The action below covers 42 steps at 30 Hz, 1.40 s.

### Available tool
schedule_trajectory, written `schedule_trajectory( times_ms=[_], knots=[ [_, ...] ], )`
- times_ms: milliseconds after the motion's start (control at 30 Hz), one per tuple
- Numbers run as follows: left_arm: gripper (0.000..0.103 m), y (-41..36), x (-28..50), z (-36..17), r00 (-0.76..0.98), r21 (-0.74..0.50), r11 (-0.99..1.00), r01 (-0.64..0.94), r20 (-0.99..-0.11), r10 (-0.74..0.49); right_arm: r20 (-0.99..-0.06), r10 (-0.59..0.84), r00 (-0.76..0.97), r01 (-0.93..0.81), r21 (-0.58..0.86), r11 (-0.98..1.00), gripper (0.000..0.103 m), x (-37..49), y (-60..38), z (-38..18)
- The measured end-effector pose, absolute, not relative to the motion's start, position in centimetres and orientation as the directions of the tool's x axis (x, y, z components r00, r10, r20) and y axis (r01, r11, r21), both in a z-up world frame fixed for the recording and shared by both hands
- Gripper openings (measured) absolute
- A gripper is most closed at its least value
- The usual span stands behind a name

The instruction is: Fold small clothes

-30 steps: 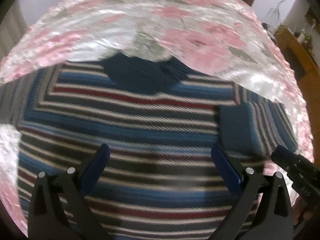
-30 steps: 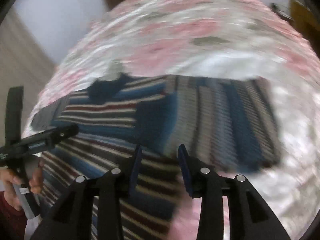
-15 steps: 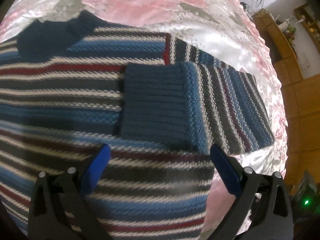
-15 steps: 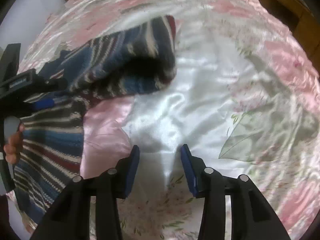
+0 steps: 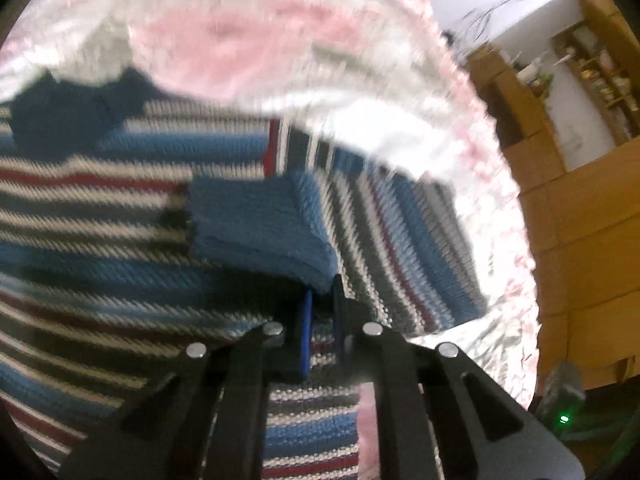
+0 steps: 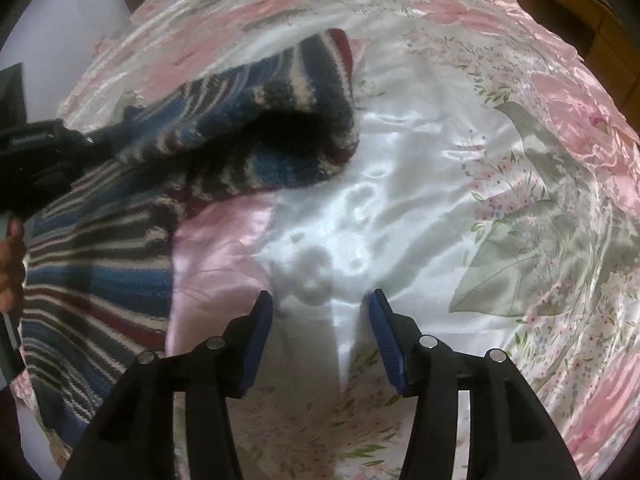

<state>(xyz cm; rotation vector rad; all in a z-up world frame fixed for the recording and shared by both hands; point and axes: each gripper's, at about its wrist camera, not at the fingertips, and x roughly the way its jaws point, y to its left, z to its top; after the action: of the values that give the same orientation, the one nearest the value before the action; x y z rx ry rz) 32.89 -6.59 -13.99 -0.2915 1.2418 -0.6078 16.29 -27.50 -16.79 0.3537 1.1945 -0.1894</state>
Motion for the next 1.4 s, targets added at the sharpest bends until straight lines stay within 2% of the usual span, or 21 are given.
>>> schedule_trajectory(
  times_ms=[133, 267, 333, 433, 567, 667, 700, 733, 767, 833, 967, 1133, 1200, 1267, 1400],
  knots=[
    [0.007, -1.9, 34.2, -10.5, 0.312, -0.488, 0.824, 0.287, -0.766, -0.562, -0.911, 0.081, 0.405, 0.291, 0.213, 0.933, 0.052, 16.0, -26.6, -15.2],
    [0.007, 3.7, 36.2, -9.6, 0.389, -0.405, 0.876, 0.260, -0.787, -0.480, -0.887, 0.139, 0.440, 0.254, 0.271, 0.928, 0.052, 17.5, -25.4, -13.8],
    [0.007, 6.4, 37.4, -9.8, 0.411, -0.370, 0.900, 0.231, -0.801, -0.435, -0.876, 0.169, 0.452, 0.250, 0.306, 0.919, 0.053, 18.6, -25.0, -13.4],
    [0.007, 9.3, 38.8, -11.8, 0.392, -0.347, 0.921, 0.180, -0.833, -0.390, -0.868, 0.204, 0.452, 0.262, 0.348, 0.900, 0.062, 21.2, -24.7, -13.5],
    [0.008, 11.4, 39.3, -14.4, 0.354, -0.353, 0.925, 0.138, -0.855, -0.379, -0.859, 0.291, 0.421, 0.312, 0.438, 0.843, 0.064, 25.3, -25.0, -15.3],
    [0.008, 11.7, 39.0, -15.7, 0.346, -0.345, 0.928, 0.139, -0.862, -0.372, -0.886, 0.282, 0.368, 0.360, 0.415, 0.836, 0.064, 27.6, -24.9, -17.2],
    [0.008, 11.7, 38.9, -16.1, 0.348, -0.335, 0.932, 0.142, -0.864, -0.364, -0.886, 0.289, 0.364, 0.370, 0.422, 0.828, 0.063, 27.8, -25.0, -17.7],
    [0.008, 11.7, 39.0, -16.5, 0.349, -0.325, 0.935, 0.144, -0.867, -0.355, -0.879, 0.306, 0.366, 0.371, 0.440, 0.818, 0.051, 28.1, -25.0, -18.0],
    [0.008, 12.0, 38.8, -16.7, 0.351, -0.323, 0.935, 0.146, -0.867, -0.354, -0.862, 0.341, 0.374, 0.360, 0.474, 0.804, 0.031, 28.1, -24.9, -18.3],
    [0.009, 12.3, 38.5, -16.9, 0.355, -0.318, 0.936, 0.152, -0.866, -0.352, -0.852, 0.345, 0.393, 0.334, 0.482, 0.810, 0.028, 28.1, -24.6, -17.9],
    [0.016, 13.2, 38.4, -19.0, 0.312, -0.303, 0.947, 0.108, -0.894, -0.322, -0.907, 0.247, 0.340, 0.334, 0.362, 0.870, 0.026, 27.7, -23.3, -18.2],
    [0.023, 14.5, 38.0, -20.5, 0.292, -0.335, 0.938, 0.087, -0.892, -0.345, -0.910, 0.250, 0.330, 0.366, 0.368, 0.855, 0.030, 27.5, -23.6, -19.2],
    [0.031, 15.1, 37.6, -19.9, 0.305, -0.336, 0.938, 0.087, -0.887, -0.346, -0.910, 0.231, 0.344, 0.359, 0.355, 0.863, 0.037, 27.2, -23.4, -18.5],
    [0.053, 16.7, 36.8, -18.6, 0.337, -0.330, 0.941, 0.077, -0.879, -0.336, -0.910, 0.191, 0.368, 0.360, 0.329, 0.873, 0.044, 26.5, -23.1, -17.3],
    [0.069, 21.9, 35.2, -16.2, 0.375, -0.328, 0.943, 0.057, -0.868, -0.325, -0.898, 0.128, 0.420, 0.330, 0.283, 0.900, 0.047, 24.7, -22.0, -14.5]
  ],
)
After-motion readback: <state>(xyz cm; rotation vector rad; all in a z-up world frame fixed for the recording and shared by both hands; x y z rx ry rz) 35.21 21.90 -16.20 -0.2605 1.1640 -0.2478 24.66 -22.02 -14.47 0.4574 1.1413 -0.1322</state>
